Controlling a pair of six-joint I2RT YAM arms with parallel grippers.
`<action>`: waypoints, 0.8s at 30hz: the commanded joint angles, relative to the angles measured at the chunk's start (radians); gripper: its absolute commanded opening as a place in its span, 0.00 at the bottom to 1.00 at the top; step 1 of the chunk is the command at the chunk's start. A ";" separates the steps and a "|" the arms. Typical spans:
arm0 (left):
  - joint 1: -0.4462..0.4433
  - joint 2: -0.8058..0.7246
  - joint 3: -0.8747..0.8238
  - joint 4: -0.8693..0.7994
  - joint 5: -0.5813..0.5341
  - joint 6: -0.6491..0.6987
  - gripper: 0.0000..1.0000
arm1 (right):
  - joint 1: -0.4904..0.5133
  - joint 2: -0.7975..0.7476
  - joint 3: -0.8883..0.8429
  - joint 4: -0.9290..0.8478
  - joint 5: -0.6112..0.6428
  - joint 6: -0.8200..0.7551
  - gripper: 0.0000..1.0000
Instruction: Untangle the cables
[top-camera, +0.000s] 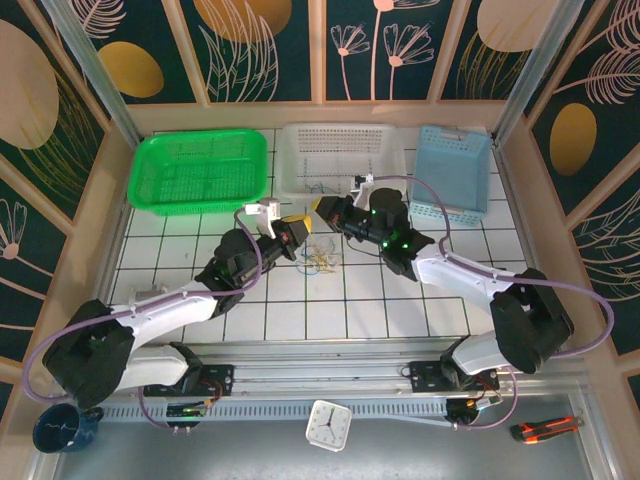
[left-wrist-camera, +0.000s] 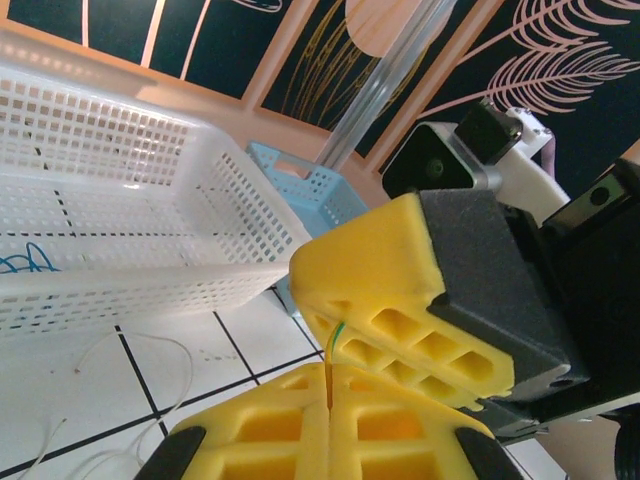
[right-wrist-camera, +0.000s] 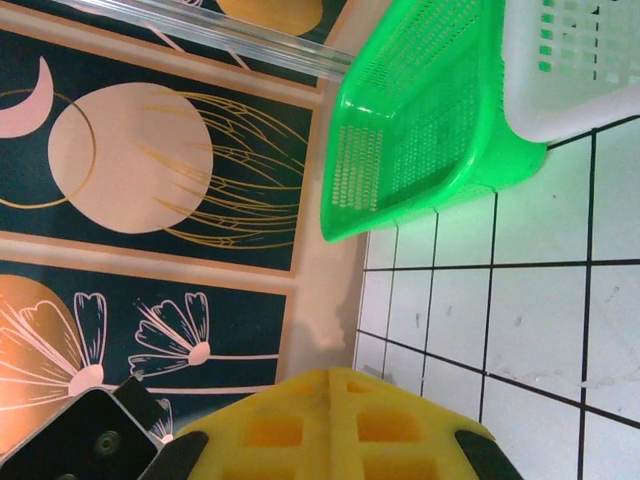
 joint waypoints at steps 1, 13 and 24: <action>-0.003 0.007 -0.015 0.065 0.015 0.017 0.33 | -0.010 -0.023 0.054 0.023 -0.017 -0.032 0.00; -0.003 -0.040 -0.164 0.107 -0.049 0.058 0.89 | -0.012 -0.086 0.186 -0.190 -0.011 -0.187 0.00; -0.004 0.046 -0.098 0.080 0.006 0.119 0.90 | -0.019 -0.087 0.257 -0.271 0.004 -0.246 0.00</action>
